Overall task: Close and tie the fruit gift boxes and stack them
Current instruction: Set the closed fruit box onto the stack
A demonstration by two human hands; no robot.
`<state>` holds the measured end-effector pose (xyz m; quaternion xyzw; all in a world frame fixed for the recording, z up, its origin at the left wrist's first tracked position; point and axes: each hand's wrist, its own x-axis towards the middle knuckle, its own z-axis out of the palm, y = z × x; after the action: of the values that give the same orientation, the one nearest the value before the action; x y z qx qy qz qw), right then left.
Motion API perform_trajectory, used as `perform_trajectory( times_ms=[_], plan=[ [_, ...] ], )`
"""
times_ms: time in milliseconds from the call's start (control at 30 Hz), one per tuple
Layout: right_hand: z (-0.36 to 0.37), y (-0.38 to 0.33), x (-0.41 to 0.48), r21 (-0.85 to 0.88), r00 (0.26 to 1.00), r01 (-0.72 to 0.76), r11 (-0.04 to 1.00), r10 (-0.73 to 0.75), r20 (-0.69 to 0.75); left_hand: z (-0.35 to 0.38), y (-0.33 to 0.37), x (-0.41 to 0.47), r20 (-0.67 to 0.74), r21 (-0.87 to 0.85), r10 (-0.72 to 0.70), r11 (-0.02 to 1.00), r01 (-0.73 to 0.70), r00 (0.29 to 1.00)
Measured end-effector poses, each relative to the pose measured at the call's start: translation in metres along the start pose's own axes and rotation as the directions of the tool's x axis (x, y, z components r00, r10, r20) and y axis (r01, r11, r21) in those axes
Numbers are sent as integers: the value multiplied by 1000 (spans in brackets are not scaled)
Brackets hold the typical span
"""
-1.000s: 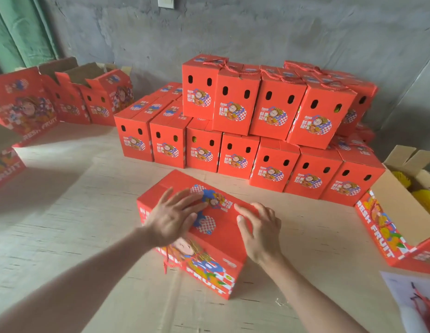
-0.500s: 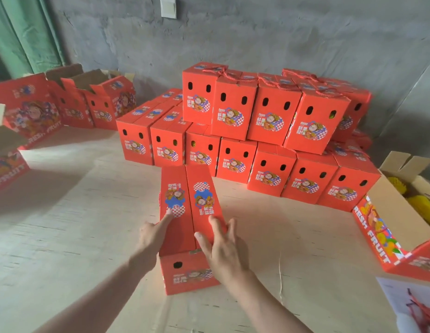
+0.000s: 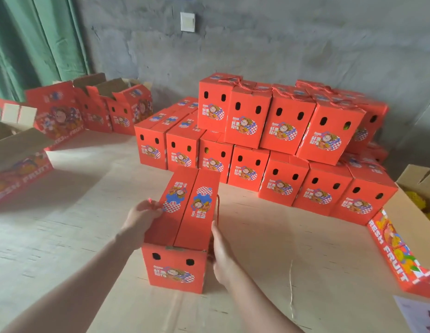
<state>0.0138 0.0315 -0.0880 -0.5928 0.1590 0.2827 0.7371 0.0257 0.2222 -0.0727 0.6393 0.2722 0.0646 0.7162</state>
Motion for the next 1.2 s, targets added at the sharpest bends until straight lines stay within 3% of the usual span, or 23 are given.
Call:
perform_trajectory(
  times_ms=[67,100,167,233,300,400,467,567,667,733,767,833,933,1067,1200],
  plan=[
    [15,-2,12,95,996,71,993,-65,-65,3,-3,-1,-38,238,218,950,-203,975],
    [21,-3,17,43,978,154,987,-146,-152,4,-4,-3,-14,390,336,869,-305,942],
    [27,-12,23,-235,859,382,894,-438,-267,6,-1,-3,125,594,504,652,-471,855],
    [30,-27,26,-481,727,500,721,-651,-220,5,9,0,323,598,553,510,-618,768],
    [38,-41,26,-595,677,551,586,-730,-91,9,30,1,479,492,536,492,-719,695],
    [67,-68,23,-599,726,543,588,-688,-17,21,79,3,577,322,430,662,-677,694],
    [89,-89,19,-438,751,582,685,-659,-32,29,110,8,587,369,362,676,-638,724],
    [115,-116,11,-175,838,534,827,-545,-19,28,140,18,590,540,395,455,-708,704],
    [123,-134,0,-135,844,520,843,-532,-68,16,144,31,566,588,529,279,-759,632],
    [126,-145,-3,-110,803,572,813,-582,-128,4,127,42,507,505,616,354,-787,603],
    [130,-147,-3,-111,786,594,797,-604,-134,-3,113,46,460,453,616,457,-765,640],
    [145,-149,-3,-139,768,618,774,-632,-106,-18,80,49,417,398,487,662,-636,768],
    [172,-153,5,-149,749,650,745,-662,-43,-45,41,54,419,312,305,836,-451,855],
    [201,-173,18,-120,721,678,725,-688,-86,-81,39,79,479,280,213,883,-377,852],
    [234,-178,40,-202,719,674,710,-694,-40,-105,45,112,429,286,162,909,-304,889]
  ],
)
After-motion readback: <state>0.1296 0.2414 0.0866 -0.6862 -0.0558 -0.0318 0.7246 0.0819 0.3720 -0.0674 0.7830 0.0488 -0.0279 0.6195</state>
